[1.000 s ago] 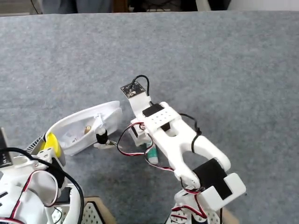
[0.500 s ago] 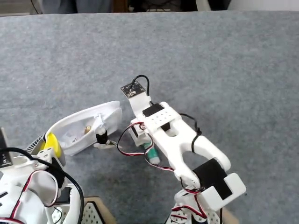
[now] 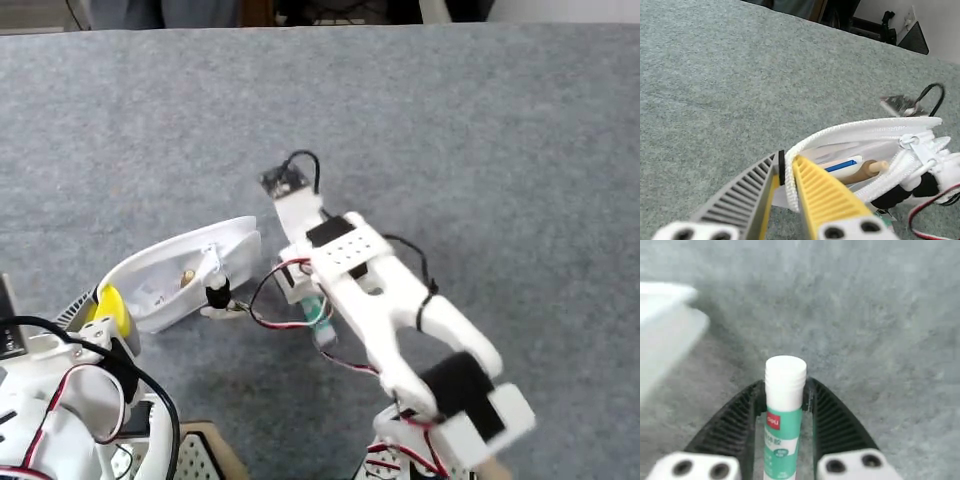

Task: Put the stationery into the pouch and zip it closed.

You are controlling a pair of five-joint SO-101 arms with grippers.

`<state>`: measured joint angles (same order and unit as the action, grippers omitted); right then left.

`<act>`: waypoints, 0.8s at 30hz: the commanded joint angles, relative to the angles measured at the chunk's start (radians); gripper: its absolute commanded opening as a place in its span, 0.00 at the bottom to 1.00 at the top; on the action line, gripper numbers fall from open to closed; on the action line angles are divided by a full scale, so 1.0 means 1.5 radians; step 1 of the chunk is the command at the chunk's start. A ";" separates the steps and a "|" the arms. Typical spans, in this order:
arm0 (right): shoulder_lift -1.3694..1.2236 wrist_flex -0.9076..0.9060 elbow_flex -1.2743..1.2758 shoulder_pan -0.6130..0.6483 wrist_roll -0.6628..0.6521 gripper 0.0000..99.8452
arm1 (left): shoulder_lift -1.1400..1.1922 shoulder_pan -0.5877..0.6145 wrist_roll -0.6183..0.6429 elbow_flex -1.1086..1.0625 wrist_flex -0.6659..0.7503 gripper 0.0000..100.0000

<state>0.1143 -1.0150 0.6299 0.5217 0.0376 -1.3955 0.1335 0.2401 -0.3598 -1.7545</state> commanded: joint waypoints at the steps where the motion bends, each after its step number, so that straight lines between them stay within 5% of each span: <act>1: 0.126 -0.033 -0.079 0.006 0.001 0.01 | -0.004 0.005 -0.005 0.004 0.023 0.03; 9: 0.403 -0.027 -0.191 0.010 0.000 0.01 | -0.005 0.004 -0.005 0.004 0.023 0.03; 15: 0.545 0.094 -0.250 0.020 0.003 0.01 | -0.005 0.003 -0.005 0.004 0.023 0.03; 24: 0.641 0.277 -0.161 0.291 0.004 0.01 | -0.045 0.002 -0.018 -0.017 0.028 0.03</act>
<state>1.0641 -0.6728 0.3337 0.8577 0.0376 -1.4492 0.1335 0.2248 -0.3859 -1.7545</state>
